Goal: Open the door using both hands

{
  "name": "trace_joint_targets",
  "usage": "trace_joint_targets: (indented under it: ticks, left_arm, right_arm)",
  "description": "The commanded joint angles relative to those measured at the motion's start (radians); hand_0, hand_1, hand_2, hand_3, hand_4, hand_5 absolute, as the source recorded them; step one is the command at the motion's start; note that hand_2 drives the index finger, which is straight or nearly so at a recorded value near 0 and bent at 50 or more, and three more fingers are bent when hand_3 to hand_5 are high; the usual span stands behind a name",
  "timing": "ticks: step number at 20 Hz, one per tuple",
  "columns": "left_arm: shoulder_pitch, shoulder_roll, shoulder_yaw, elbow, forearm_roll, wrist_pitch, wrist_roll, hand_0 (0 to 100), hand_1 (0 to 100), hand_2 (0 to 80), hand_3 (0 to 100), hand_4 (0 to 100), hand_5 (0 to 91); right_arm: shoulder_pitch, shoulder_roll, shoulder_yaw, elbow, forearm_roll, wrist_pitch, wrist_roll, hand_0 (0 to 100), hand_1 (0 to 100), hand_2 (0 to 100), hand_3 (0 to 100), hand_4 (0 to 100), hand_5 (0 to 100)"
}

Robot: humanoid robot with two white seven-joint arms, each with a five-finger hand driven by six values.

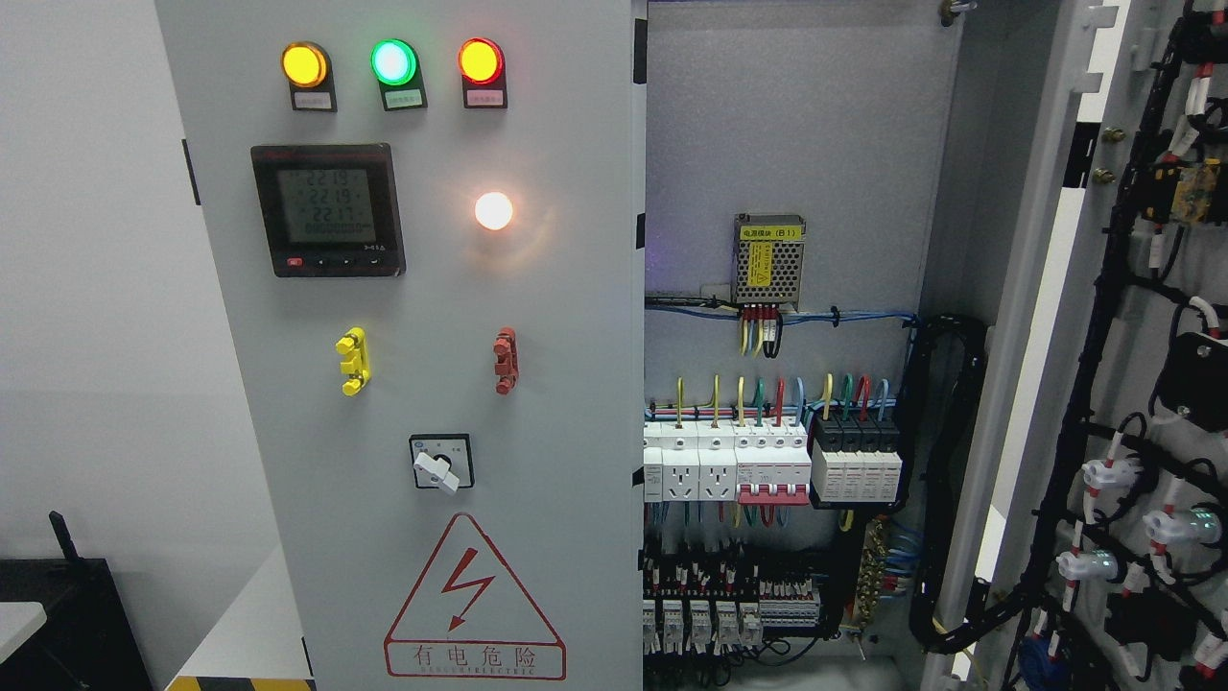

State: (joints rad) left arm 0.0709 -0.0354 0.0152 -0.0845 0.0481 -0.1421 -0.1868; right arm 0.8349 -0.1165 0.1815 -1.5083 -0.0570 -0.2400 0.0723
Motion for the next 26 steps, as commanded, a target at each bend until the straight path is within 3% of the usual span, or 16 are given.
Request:
trace_joint_targets:
  ticks: [1,5,10,17,22,24,26]
  left_arm:
    - [-0.013,-0.003,-0.035,-0.026,0.010,-0.001,0.000,0,0,0.0,0,0,0.0]
    - [-0.013,-0.003,-0.034,-0.023,0.010,-0.001,0.000,0,0,0.0,0,0,0.0]
    - [-0.011,-0.003,-0.031,-0.017,0.010,-0.001,0.000,0,0,0.0,0,0,0.0]
    - [-0.011,-0.003,-0.032,-0.017,0.010,-0.001,0.000,0,0,0.0,0,0,0.0]
    - [-0.011,-0.003,-0.031,-0.017,0.010,0.001,0.000,0,0,0.0,0,0,0.0]
    - [-0.011,-0.003,-0.031,-0.017,0.010,0.001,0.000,0,0,0.0,0,0,0.0]
    - [-0.011,-0.003,-0.031,-0.017,0.010,-0.001,0.000,0,0,0.0,0,0,0.0]
  right_arm:
    - [0.058,-0.064,0.042,-0.317,0.000,-0.041,0.000,38,0,0,0,0,0]
    - [0.052,-0.071,0.039,-0.331,0.000,-0.096,0.000,38,0,0,0,0,0]
    - [0.026,-0.074,0.039,-0.391,-0.001,-0.110,0.000,38,0,0,0,0,0]
    - [-0.034,-0.045,0.036,-0.432,-0.001,-0.179,0.000,38,0,0,0,0,0]
    - [-0.126,-0.028,0.035,-0.432,-0.003,-0.180,-0.002,38,0,0,0,0,0]
    - [-0.166,0.003,0.033,-0.432,-0.001,-0.177,0.000,38,0,0,0,0,0]
    - [-0.203,0.012,0.033,-0.432,-0.001,-0.174,0.000,38,0,0,0,0,0]
